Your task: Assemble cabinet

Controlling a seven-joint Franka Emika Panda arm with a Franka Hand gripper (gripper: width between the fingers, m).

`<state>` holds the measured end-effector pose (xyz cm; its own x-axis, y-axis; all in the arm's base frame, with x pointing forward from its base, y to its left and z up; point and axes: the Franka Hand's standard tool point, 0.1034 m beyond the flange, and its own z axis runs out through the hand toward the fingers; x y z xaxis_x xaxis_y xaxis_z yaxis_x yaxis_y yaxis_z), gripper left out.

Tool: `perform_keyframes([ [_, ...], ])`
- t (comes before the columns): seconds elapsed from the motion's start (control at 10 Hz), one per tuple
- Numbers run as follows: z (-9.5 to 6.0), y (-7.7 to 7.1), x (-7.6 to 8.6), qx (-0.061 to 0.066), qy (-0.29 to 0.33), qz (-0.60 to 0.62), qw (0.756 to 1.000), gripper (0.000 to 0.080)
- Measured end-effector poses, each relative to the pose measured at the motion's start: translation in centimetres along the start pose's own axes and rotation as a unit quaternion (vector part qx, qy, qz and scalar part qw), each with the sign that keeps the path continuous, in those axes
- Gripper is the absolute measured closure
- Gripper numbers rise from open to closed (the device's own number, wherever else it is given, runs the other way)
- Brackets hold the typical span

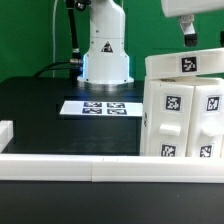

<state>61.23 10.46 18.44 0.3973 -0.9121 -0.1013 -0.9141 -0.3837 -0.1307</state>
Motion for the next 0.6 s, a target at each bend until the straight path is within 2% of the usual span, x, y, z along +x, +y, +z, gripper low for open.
perform_keyframes([
  [0.2, -0.22, -0.31, -0.27, -0.007, -0.006, -0.116, 0.993, 0.0002],
  [0.3, -0.3, -0.4, -0.31, -0.007, -0.007, -0.158, 0.987, 0.0002],
  [0.6, -0.24, -0.34, -0.31, -0.006, -0.006, -0.158, 0.987, 0.0002],
])
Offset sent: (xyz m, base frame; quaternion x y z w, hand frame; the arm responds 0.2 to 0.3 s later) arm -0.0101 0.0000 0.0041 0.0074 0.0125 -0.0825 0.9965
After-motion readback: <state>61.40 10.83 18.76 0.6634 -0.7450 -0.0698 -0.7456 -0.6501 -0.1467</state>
